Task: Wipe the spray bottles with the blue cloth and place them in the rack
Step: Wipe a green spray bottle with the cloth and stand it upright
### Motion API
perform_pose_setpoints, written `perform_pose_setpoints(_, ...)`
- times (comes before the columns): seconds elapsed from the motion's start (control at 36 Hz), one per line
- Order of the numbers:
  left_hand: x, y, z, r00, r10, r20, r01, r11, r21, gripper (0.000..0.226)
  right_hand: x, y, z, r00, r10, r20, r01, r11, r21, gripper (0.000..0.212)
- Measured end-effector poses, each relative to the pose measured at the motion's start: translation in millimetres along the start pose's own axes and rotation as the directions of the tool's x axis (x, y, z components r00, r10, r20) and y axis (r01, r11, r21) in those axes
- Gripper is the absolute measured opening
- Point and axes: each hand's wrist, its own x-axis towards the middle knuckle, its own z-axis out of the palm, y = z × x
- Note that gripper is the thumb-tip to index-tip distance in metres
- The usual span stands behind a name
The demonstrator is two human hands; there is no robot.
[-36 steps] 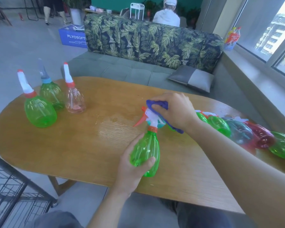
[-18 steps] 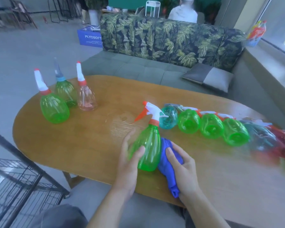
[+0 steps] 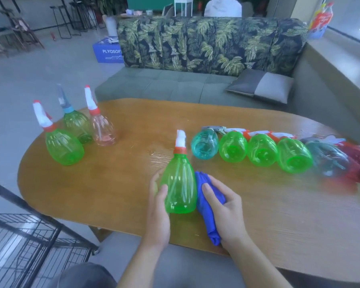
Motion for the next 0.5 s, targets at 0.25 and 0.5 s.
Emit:
perform_pose_setpoints(0.25,-3.4,6.2,2.5,0.998,0.021,0.055,-0.025,0.997,0.076,0.062,-2.8,-7.0,0.3,1.000,-0.027,0.001,0.027,1.000,0.005,0.028)
perform_pose_setpoints(0.5,-3.5,7.6,0.7,0.991,0.074,0.112,-0.082,0.994,0.071,0.059,-4.3,-4.7,0.5,1.000,-0.022,0.007,0.022,1.000,-0.002,0.023)
